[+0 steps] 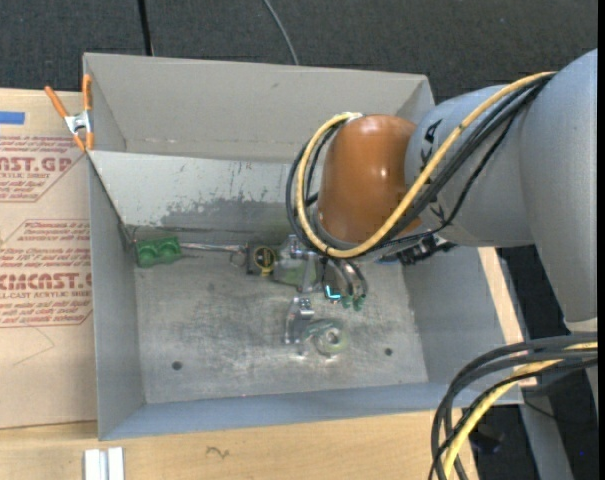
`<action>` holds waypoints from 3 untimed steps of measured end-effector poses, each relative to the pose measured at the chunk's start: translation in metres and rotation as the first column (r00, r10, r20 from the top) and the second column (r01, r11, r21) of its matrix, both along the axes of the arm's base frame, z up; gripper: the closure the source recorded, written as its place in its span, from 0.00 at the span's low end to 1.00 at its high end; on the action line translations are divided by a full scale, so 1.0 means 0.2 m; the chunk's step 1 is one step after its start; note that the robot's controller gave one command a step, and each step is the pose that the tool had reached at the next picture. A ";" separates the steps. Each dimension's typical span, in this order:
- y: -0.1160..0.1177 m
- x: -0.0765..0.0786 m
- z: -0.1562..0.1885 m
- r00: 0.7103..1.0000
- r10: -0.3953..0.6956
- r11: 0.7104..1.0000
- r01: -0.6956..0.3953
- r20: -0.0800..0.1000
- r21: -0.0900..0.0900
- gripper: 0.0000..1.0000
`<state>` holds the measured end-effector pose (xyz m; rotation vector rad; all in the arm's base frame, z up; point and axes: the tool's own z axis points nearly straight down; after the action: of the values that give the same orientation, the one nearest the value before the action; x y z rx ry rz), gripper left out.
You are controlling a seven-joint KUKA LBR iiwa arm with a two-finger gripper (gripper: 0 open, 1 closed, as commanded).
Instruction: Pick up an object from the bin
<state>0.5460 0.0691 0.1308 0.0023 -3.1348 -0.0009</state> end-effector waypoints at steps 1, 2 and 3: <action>-0.23 -0.23 -0.30 0.983 -0.181 0.983 0.181 0.011 0.002 0.00; -0.22 -0.24 -0.29 0.984 -0.178 0.984 0.178 -0.002 0.001 1.00; -0.89 -0.22 0.25 0.999 -0.046 0.999 0.046 0.014 -0.005 1.00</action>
Offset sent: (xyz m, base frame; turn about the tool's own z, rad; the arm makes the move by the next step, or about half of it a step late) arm -0.0483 -0.0469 -0.0608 0.1816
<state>0.5024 -0.1082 0.1801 -0.0697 -3.1482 0.0068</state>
